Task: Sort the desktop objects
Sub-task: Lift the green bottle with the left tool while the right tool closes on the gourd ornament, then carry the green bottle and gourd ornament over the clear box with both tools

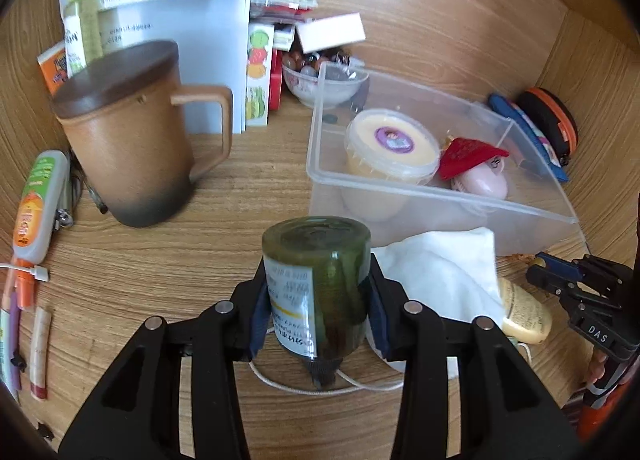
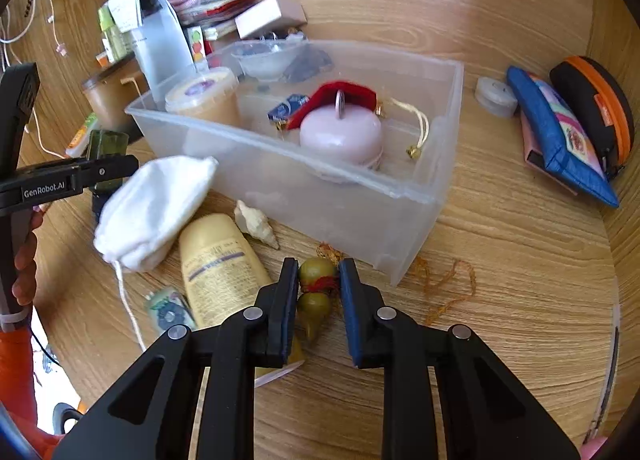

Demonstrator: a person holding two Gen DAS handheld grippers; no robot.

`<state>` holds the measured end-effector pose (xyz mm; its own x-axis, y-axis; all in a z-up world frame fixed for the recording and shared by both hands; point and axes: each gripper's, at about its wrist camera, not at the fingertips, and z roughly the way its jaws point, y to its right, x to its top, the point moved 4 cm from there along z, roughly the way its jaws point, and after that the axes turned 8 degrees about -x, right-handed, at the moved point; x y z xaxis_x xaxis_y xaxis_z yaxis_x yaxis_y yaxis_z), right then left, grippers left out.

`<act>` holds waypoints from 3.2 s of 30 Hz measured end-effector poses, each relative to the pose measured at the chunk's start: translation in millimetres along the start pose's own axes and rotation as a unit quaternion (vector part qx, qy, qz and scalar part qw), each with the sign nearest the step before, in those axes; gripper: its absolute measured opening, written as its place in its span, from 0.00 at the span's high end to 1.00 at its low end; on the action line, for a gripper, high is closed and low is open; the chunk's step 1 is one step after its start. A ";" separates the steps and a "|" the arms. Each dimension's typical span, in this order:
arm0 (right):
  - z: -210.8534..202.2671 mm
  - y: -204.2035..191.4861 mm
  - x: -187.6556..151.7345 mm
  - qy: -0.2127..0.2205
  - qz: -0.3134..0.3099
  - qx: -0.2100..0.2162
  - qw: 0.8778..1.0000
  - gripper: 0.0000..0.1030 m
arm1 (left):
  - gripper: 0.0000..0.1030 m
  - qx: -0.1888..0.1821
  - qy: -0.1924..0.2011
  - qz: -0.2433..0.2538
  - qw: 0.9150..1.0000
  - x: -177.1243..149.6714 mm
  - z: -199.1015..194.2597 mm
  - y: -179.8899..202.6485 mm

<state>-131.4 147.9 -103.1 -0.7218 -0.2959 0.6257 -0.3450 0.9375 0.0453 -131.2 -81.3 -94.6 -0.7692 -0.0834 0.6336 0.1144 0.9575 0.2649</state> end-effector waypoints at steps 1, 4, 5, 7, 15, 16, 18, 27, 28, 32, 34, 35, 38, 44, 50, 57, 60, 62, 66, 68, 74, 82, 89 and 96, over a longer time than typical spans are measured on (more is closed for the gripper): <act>-3.6 0.0 1.4 0.005 0.000 0.001 1.000 0.82 | 0.60 0.000 0.003 0.002 1.000 1.2 -3.1 1.9; -17.6 0.1 6.6 0.025 -0.002 0.001 1.000 0.82 | 0.60 -0.001 0.016 0.008 1.000 4.3 -14.5 6.8; -22.7 -0.4 8.2 0.031 -0.002 0.001 1.000 0.82 | 0.60 -0.001 0.019 0.009 1.000 5.1 -17.9 9.7; -30.2 -0.9 11.2 0.041 -0.004 0.001 0.999 0.82 | 0.60 -0.001 0.026 0.014 1.000 7.3 -25.1 13.7; -57.4 1.9 21.2 0.070 0.000 0.006 0.998 0.82 | 0.60 -0.002 0.049 0.031 0.998 12.5 -45.7 29.4; -59.6 1.6 21.9 0.072 0.001 0.007 0.997 0.82 | 0.60 -0.002 0.051 0.033 0.998 13.6 -47.5 31.5; -65.8 3.0 23.6 0.078 0.004 0.011 0.997 0.82 | 0.60 -0.002 0.055 0.034 0.998 16.4 -48.4 34.5; -90.5 10.5 42.0 0.116 0.007 0.009 0.993 0.82 | 0.60 -0.011 0.071 0.054 0.996 29.0 -57.2 53.9; -92.1 11.2 44.7 0.118 0.007 0.009 0.993 0.82 | 0.60 -0.013 0.073 0.057 0.996 32.6 -57.9 56.6; -99.0 13.9 58.2 0.133 0.009 0.012 0.991 0.82 | 0.60 -0.022 0.079 0.066 0.994 43.6 -60.4 66.8; -102.3 14.2 65.3 0.141 0.008 0.012 0.990 0.82 | 0.60 -0.025 0.081 0.070 0.994 49.2 -60.2 71.6; -103.7 14.3 69.1 0.144 0.007 0.012 0.989 0.82 | 0.60 -0.026 0.082 0.072 0.994 52.1 -60.2 73.6; -109.0 14.1 83.0 0.158 0.002 0.007 0.987 0.82 | 0.60 -0.030 0.083 0.078 0.993 61.0 -57.7 80.7; -114.9 14.9 106.9 0.178 -0.003 0.009 0.984 0.82 | 0.60 -0.038 0.085 0.091 0.992 78.6 -51.2 89.9; -109.9 14.3 126.7 0.187 -0.011 0.006 0.982 0.82 | 0.60 -0.044 0.082 0.101 0.991 92.7 -40.0 92.6; -89.3 17.2 142.3 0.180 -0.015 0.002 0.983 0.82 | 0.60 -0.051 0.063 0.104 0.991 103.1 -12.0 94.0; -74.1 20.5 142.9 0.166 -0.012 0.004 0.986 0.82 | 0.60 -0.052 0.049 0.104 0.992 103.9 3.3 94.2; -63.2 23.3 141.7 0.157 -0.008 0.003 0.988 0.82 | 0.60 -0.053 0.040 0.105 0.992 103.8 13.5 94.1; -40.1 33.1 138.4 0.133 0.002 0.002 0.991 0.82 | 0.60 -0.057 0.024 0.102 0.993 103.6 32.3 93.4; -30.3 37.7 136.8 0.124 0.005 -0.002 0.992 0.82 | 0.60 -0.057 0.015 0.101 0.993 103.6 41.6 92.8; -3.8 47.8 130.8 0.097 0.011 -0.009 0.995 0.81 | 0.60 -0.058 -0.008 0.105 0.993 101.3 65.6 95.1; 14.0 46.5 123.1 0.076 0.003 -0.001 0.997 0.81 | 0.60 -0.058 -0.029 0.123 0.990 97.4 90.1 105.9; 29.9 44.2 116.4 0.052 -0.008 -0.009 0.999 0.81 | 0.60 -0.052 -0.040 0.123 0.990 96.5 103.0 111.3; 37.3 38.1 113.9 0.046 -0.024 -0.021 0.998 0.81 | 0.60 -0.049 -0.036 0.119 0.991 97.6 104.0 111.2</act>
<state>-249.1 143.1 -59.2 -0.6458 -0.3245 0.6912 -0.3518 0.9298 0.1079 -258.9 45.7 -79.0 -0.7554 0.1641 0.6343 0.3556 0.9159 0.1864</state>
